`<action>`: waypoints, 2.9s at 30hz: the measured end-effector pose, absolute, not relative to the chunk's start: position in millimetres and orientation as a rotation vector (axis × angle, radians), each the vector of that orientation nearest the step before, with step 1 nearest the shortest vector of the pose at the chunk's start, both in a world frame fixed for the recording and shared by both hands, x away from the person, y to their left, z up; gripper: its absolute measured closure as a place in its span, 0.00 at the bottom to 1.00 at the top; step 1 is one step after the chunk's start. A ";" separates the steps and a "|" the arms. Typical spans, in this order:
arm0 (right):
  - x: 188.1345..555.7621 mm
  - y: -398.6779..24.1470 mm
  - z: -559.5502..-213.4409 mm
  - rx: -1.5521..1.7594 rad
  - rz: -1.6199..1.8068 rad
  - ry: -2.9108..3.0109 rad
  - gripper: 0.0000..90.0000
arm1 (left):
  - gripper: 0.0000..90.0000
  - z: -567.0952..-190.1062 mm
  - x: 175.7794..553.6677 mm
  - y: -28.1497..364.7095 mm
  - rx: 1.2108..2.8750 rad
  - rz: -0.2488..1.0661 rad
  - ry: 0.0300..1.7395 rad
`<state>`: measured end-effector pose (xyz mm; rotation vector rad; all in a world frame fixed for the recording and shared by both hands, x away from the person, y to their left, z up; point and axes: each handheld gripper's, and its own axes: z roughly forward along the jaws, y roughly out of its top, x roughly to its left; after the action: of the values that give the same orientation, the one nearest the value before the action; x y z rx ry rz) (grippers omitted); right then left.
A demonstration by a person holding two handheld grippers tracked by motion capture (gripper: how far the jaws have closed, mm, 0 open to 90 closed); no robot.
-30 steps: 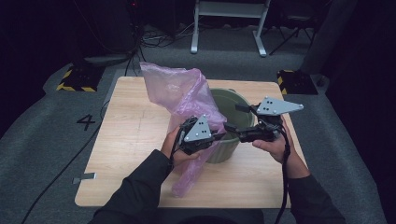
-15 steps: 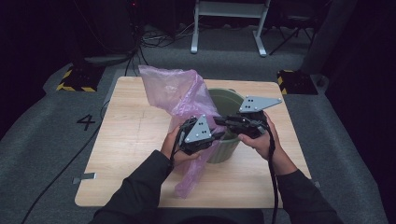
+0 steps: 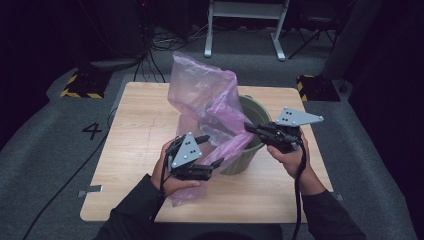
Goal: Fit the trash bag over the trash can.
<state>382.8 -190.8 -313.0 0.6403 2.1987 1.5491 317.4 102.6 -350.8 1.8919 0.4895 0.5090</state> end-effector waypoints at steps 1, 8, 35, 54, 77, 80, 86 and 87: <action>382.2 -194.2 -314.5 0.654 1.543 2.187 1.00 | 0.28 -351.7 314.8 106.4 1.881 0.495 0.499; 379.4 -203.2 -323.2 0.719 1.443 2.160 1.00 | 0.25 -373.5 304.7 110.0 1.976 0.469 0.588; 378.6 -219.1 -329.8 0.736 1.429 2.185 0.50 | 0.99 -403.1 322.2 133.2 1.994 0.697 0.600; 398.9 -219.6 -264.1 0.739 1.431 2.039 0.29 | 1.00 -393.5 313.8 168.7 1.935 0.746 0.557; 432.6 -155.9 -312.4 0.466 0.988 2.672 1.00 | 0.99 -332.0 299.2 166.2 1.689 0.862 0.434; 428.1 -158.6 -311.1 0.449 1.043 2.695 0.92 | 1.00 -320.8 303.0 167.4 1.668 0.882 0.431; 419.1 -180.7 -300.6 0.546 1.196 2.538 0.47 | 1.00 -317.2 308.9 166.8 1.685 0.885 0.433; 416.9 -185.8 -297.9 0.559 1.211 2.493 0.42 | 0.99 -318.0 310.0 166.5 1.694 0.884 0.433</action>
<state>416.9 -185.8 -297.9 0.5586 2.4930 1.2109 310.0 166.5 -318.0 1.6939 0.4330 0.8837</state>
